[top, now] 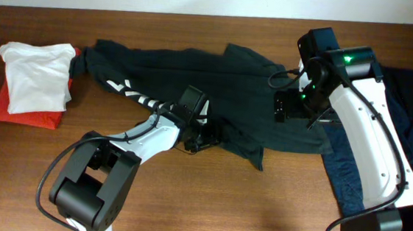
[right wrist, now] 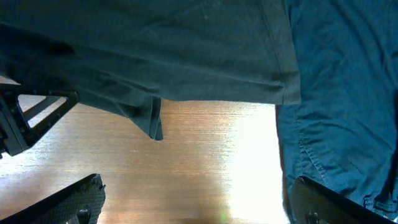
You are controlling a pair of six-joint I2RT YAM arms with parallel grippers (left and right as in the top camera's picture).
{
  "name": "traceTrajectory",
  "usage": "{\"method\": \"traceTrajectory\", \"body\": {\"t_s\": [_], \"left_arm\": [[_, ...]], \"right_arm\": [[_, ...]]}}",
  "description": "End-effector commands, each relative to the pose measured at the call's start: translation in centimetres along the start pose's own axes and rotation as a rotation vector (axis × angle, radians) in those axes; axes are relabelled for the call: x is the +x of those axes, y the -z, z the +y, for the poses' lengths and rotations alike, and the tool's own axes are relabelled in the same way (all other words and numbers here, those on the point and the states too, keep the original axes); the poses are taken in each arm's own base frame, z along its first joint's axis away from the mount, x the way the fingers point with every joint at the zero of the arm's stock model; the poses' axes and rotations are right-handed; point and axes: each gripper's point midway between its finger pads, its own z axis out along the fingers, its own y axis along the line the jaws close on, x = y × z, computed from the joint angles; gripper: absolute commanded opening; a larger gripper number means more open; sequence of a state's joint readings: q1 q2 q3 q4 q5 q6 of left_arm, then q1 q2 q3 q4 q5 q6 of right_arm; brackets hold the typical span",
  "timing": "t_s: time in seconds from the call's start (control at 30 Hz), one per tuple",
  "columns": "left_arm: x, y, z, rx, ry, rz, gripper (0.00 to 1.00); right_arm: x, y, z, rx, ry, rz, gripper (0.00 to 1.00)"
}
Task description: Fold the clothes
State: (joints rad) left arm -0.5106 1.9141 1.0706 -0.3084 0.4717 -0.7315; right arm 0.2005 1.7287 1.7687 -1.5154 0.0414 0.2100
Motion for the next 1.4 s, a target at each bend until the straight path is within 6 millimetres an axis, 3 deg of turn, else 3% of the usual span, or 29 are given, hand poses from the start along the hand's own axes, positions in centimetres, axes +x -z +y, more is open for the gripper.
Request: {"method": "traceTrajectory", "body": {"t_s": [0.0, 0.17, 0.2, 0.27, 0.33, 0.37, 0.4, 0.47, 0.53, 0.63, 0.67, 0.7, 0.83, 1.0, 1.07, 1.17, 1.23, 1.27, 1.3, 1.37], "left_arm": [[2.3, -1.4, 7.3, -0.269, 0.107, 0.045, 0.63], [0.0, -0.7, 8.1, -0.262, 0.131, -0.026, 0.59], [-0.5, -0.8, 8.0, -0.259, 0.123, -0.046, 0.38], [-0.5, -0.8, 8.0, -0.259, 0.123, -0.046, 0.24], [-0.2, -0.7, 8.1, -0.265, 0.128, -0.034, 0.2], [0.0, -0.7, 8.2, -0.27, 0.131, -0.028, 0.13], [0.3, -0.6, 8.5, -0.279, 0.138, -0.018, 0.0], [0.8, 0.4, 9.7, -0.315, 0.183, 0.011, 0.0], [0.8, 4.7, 12.5, -0.367, 0.189, 0.044, 0.0], [0.2, 17.3, 22.8, -0.557, 0.432, -0.069, 0.0], [0.2, 20.1, 25.2, -0.543, 0.542, -0.126, 0.0], [0.5, 21.6, 26.6, -0.495, 0.609, -0.149, 0.0], [1.7, 22.8, 28.5, -0.561, 0.611, -0.125, 0.0], [2.0, 22.7, 28.3, -0.562, 0.61, -0.113, 0.0], [2.0, 22.7, 28.3, -0.562, 0.61, -0.113, 0.0], [2.0, 22.7, 28.3, -0.562, 0.61, -0.113, 0.0], [2.0, 22.7, 28.3, -0.562, 0.609, -0.113, 0.0], [2.0, 22.7, 28.3, -0.562, 0.61, -0.113, 0.0], [2.0, 22.7, 28.3, -0.562, 0.61, -0.113, 0.0], [2.0, 22.6, 28.3, -0.562, 0.61, -0.113, 0.0]], "right_arm": [[0.0, 0.6, -0.5, 0.014, -0.014, -0.018, 0.99], [0.2, 0.6, -0.5, 0.015, -0.014, -0.011, 0.99], [0.3, 0.6, -0.5, 0.016, -0.014, -0.008, 0.99], [0.3, 0.6, -0.5, 0.016, -0.014, -0.008, 0.99], [0.3, 0.6, -0.6, 0.016, -0.014, -0.008, 0.99], [0.3, 0.6, -0.6, 0.016, -0.014, -0.008, 0.99], [0.3, 0.6, -0.6, 0.016, -0.014, -0.008, 0.99], [0.2, 0.6, -0.7, 0.023, -0.016, -0.009, 0.99], [0.1, 0.5, -1.8, 0.021, -0.093, -0.006, 0.99], [1.1, -0.8, -3.8, -0.009, -0.195, 0.063, 0.99], [2.0, -2.0, -4.0, -0.002, -0.2, 0.105, 0.99], [3.4, -3.9, -3.6, -0.014, -0.199, 0.169, 0.99], [7.3, -11.3, -1.4, -0.124, -0.244, 0.296, 0.99], [12.9, -16.3, -0.7, -0.145, -0.312, 0.423, 0.85], [13.0, -18.2, -1.4, -0.107, -0.32, 0.379, 0.83], [12.9, -18.7, -3.7, 0.031, -0.35, 0.341, 0.82], [12.2, -19.0, -3.8, 0.032, -0.349, 0.308, 0.82], [12.0, -19.1, -3.8, 0.03, -0.349, 0.299, 0.78], [12.0, -19.1, -3.8, 0.03, -0.348, 0.3, 0.59], [12.0, -19.0, -3.8, 0.03, -0.348, 0.301, 0.38]]}}
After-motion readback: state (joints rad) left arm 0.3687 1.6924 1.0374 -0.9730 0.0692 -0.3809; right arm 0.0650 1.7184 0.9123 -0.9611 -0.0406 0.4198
